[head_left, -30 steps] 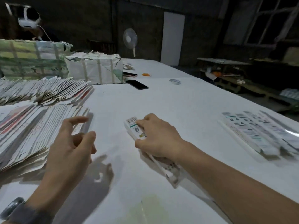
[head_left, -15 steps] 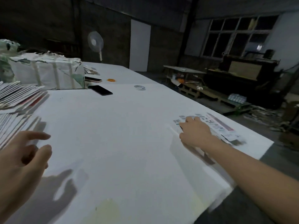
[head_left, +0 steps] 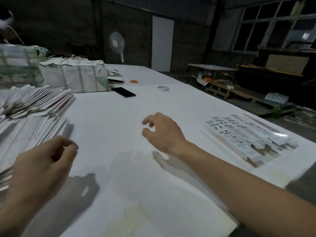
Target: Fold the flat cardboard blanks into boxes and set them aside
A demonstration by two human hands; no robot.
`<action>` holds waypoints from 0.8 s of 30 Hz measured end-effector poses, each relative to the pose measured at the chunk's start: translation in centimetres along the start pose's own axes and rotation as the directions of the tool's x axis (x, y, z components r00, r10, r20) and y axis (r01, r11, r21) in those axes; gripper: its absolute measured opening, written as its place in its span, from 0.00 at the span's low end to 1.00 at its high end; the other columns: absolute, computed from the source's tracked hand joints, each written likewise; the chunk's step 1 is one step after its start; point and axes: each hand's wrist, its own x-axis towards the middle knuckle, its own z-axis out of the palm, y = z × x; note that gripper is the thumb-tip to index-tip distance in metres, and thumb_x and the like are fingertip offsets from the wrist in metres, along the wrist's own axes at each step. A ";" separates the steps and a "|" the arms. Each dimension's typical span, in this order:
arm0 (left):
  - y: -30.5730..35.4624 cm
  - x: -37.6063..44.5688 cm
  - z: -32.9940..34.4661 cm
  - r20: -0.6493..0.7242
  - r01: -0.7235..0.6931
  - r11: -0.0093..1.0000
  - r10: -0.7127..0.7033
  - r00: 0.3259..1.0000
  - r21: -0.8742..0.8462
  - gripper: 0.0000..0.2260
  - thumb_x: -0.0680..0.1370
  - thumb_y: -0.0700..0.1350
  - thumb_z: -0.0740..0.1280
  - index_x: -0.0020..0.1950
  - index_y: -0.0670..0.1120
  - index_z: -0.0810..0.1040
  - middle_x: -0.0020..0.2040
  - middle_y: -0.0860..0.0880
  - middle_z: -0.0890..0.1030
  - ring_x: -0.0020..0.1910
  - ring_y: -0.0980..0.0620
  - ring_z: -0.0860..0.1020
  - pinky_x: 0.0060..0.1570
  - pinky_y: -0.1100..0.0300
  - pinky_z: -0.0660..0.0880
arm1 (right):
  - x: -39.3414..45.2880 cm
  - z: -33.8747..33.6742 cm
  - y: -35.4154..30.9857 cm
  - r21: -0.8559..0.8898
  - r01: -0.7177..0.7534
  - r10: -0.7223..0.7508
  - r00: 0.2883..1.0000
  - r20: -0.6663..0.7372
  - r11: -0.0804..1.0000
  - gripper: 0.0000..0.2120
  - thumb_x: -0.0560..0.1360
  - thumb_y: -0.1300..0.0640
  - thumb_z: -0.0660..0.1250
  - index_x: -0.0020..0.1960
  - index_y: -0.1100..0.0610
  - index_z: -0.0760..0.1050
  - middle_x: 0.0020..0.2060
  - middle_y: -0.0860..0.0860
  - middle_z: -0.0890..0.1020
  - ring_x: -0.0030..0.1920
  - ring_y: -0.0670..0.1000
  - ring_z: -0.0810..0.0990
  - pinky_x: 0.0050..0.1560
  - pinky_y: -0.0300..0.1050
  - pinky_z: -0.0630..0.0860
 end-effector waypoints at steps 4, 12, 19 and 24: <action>2.7 0.5 -2.0 -0.155 -0.003 0.996 0.017 0.988 0.088 0.12 0.73 0.57 0.61 0.45 0.54 0.81 0.33 0.52 0.81 0.36 0.45 0.80 0.37 0.52 0.77 | -0.1 4.2 -8.4 0.197 0.220 -0.236 0.970 0.061 0.955 0.12 0.77 0.48 0.64 0.59 0.47 0.79 0.49 0.43 0.76 0.50 0.47 0.74 0.51 0.46 0.71; -0.4 1.9 -6.9 -0.078 0.292 0.623 -0.347 0.934 0.726 0.31 0.77 0.57 0.61 0.79 0.53 0.59 0.81 0.43 0.57 0.80 0.35 0.48 0.74 0.29 0.43 | -2.6 9.9 -13.3 0.397 0.332 -0.368 0.930 0.016 0.856 0.11 0.75 0.52 0.63 0.50 0.52 0.83 0.43 0.44 0.82 0.43 0.46 0.77 0.48 0.50 0.77; -0.6 1.8 -7.0 -0.015 0.259 0.516 -0.430 0.903 0.816 0.22 0.82 0.56 0.51 0.76 0.55 0.62 0.72 0.43 0.73 0.70 0.36 0.69 0.68 0.38 0.61 | -2.6 10.4 -13.3 0.482 0.315 -0.349 0.937 -0.020 0.818 0.13 0.70 0.51 0.61 0.44 0.52 0.84 0.39 0.43 0.82 0.39 0.46 0.77 0.45 0.51 0.77; 0.2 1.7 -7.0 -0.025 0.128 0.591 -0.179 0.984 0.797 0.19 0.81 0.53 0.60 0.71 0.53 0.71 0.64 0.48 0.79 0.63 0.41 0.74 0.60 0.45 0.67 | -2.5 10.6 -13.0 0.519 0.287 -0.314 0.949 -0.037 0.805 0.12 0.69 0.52 0.60 0.43 0.50 0.83 0.37 0.42 0.81 0.40 0.46 0.78 0.46 0.47 0.76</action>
